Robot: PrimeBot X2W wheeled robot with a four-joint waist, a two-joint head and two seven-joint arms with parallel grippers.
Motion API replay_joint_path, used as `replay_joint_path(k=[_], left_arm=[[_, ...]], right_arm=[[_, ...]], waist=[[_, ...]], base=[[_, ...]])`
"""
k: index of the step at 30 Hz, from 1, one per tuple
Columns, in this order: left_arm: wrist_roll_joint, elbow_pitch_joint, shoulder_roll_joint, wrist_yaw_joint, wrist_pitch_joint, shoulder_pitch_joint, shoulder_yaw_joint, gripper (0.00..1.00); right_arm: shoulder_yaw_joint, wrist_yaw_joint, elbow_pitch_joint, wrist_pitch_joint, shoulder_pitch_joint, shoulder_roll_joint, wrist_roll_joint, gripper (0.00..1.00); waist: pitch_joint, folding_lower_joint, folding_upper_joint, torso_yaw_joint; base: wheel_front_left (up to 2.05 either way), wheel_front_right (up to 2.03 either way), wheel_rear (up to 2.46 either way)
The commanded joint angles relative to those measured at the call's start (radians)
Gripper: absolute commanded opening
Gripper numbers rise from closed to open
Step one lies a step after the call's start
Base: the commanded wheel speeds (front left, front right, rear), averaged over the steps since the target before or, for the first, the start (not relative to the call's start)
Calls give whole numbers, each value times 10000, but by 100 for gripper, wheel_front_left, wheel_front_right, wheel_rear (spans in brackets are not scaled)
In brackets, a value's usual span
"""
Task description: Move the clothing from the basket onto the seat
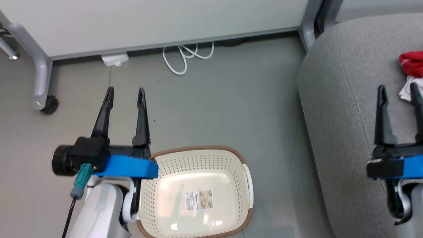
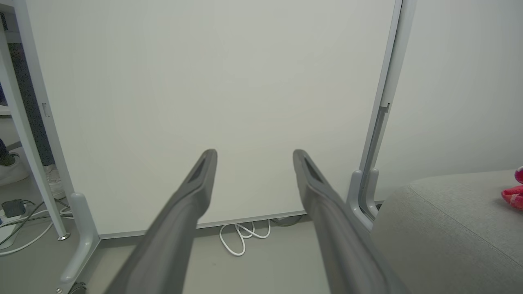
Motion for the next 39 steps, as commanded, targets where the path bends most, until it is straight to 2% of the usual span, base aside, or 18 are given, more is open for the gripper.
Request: replay_joint_path(k=[1,8,15,27,39], left_arm=[[135,53,-73,-133,-24,261,192,100],[563,279,-394,-802,-24,1134,967,100],[889,502,-593,-1221,-24,1710,1469,100],[1224,836,-785,-1498,-25,2165,1801,100],[1424,1062,-833,-1590,-25,2289,1908,100]], right_arm=[[61,4,25,-33,289,129,-72,100],[245,4,135,-33,1001,506,-121,100],[361,2,244,-33,1586,774,-135,100],[544,4,578,-33,2083,1084,-97,100],[660,4,892,-33,2185,1202,-70,100]], waist=[[-360,2,0,188],[-884,2,0,364],[-1347,2,0,482],[-1851,2,0,610],[-2099,2,0,696]], base=[[0,0,0],[0,0,0],[0,0,0],[0,0,0],[0,0,0]])
